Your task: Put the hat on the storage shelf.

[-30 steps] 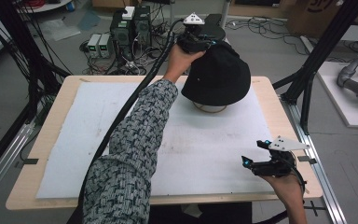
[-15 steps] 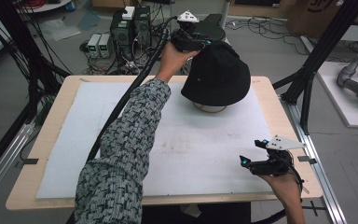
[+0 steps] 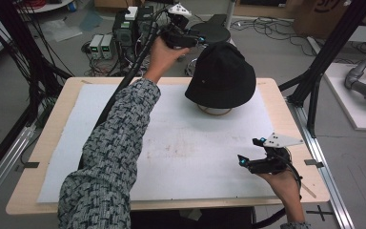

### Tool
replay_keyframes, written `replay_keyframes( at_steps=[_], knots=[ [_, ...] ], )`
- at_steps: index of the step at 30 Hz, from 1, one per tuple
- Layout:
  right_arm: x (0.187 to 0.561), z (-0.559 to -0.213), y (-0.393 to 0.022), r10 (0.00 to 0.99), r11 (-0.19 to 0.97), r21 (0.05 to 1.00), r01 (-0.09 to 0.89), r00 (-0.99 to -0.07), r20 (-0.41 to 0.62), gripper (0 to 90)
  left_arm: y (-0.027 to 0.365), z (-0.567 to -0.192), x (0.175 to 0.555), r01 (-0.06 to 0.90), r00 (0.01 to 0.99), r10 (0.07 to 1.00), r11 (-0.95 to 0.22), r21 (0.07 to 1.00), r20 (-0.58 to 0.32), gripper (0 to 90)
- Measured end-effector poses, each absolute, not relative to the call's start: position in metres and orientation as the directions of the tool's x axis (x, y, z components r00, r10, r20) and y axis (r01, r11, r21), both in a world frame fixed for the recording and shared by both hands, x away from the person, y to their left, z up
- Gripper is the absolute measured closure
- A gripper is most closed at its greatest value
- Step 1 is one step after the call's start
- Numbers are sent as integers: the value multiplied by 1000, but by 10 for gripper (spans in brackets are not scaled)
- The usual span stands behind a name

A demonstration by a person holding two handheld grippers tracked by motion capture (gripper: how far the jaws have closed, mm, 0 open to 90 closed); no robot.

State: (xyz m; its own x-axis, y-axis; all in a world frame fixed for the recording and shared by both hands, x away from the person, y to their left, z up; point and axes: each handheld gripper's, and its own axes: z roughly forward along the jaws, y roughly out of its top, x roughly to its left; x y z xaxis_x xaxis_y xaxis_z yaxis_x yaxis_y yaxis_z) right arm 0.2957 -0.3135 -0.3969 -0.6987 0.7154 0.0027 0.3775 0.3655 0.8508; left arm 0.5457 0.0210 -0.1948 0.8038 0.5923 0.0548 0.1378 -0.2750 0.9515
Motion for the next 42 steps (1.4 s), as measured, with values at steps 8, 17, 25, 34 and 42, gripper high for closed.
replay_keyframes(
  at_steps=[8, 17, 25, 34, 42],
  knots=[
    [307, -395, -300, 690, 379, 854, 357, -724, -3, 127, 47, -180, 530, 100, 780, 620, -258, 961, 85, 599],
    [317, -394, -289, 667, 388, 854, 347, -745, 0, 127, 81, -165, 512, 129, 769, 632, -309, 942, 101, 558],
    [324, -393, -287, 661, 382, 858, 342, -750, 5, 127, 121, -162, 490, 126, 742, 662, -288, 949, 102, 502],
    [331, -395, -285, 659, 381, 859, 343, -752, 8, 127, 172, -172, 459, 127, 706, 702, -258, 958, 95, 455],
    [335, -396, -282, 656, 381, 856, 349, -754, 16, 126, 205, -180, 435, 132, 685, 721, -264, 955, 105, 425]
  ],
)
